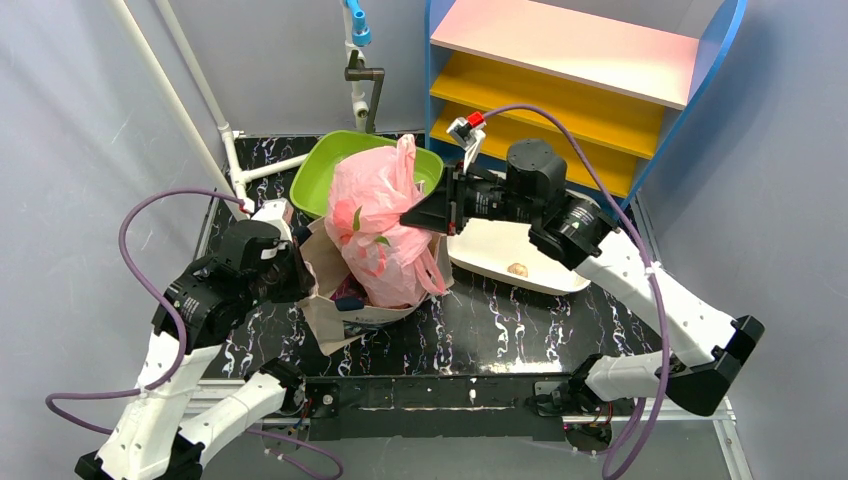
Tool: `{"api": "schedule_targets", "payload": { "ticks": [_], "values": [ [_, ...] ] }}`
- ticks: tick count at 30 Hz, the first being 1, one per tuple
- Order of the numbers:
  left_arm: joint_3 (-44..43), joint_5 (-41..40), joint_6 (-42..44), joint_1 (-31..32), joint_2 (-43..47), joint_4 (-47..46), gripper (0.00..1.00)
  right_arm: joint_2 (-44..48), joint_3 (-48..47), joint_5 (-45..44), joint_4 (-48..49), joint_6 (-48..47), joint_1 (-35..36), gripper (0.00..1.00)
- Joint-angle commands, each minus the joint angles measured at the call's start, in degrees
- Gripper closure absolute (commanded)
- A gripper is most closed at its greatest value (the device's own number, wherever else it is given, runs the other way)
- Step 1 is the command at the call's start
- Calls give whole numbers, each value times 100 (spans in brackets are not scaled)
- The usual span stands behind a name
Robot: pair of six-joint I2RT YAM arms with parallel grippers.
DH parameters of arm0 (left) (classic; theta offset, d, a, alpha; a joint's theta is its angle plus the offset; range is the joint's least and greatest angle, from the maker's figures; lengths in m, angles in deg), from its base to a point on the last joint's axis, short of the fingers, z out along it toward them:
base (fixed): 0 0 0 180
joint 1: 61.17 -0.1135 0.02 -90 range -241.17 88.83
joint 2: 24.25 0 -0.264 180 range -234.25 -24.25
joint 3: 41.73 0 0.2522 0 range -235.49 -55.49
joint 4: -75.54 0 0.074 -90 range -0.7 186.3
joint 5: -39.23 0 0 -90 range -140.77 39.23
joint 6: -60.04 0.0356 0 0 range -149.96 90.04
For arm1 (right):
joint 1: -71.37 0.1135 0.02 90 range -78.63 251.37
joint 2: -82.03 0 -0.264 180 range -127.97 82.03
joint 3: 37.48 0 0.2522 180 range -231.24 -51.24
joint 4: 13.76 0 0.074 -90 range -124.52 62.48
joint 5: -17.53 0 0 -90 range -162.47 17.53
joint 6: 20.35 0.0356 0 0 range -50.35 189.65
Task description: Place the food into the grocery bag and tie it
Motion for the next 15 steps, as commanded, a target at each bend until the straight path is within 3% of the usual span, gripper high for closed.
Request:
{"api": "schedule_targets", "payload": {
  "ticks": [1, 9, 15],
  "values": [
    [44, -55, 87, 23, -83, 94, 100, 225, -313, 1006, -233, -516, 18, 99],
    [21, -62, 104, 23, -91, 103, 100, 77, -285, 2107, -1123, -551, 10, 99],
    [-378, -21, 175, 23, -213, 261, 100, -940, -718, 2847, -1642, -480, -12, 99]
  ]
}}
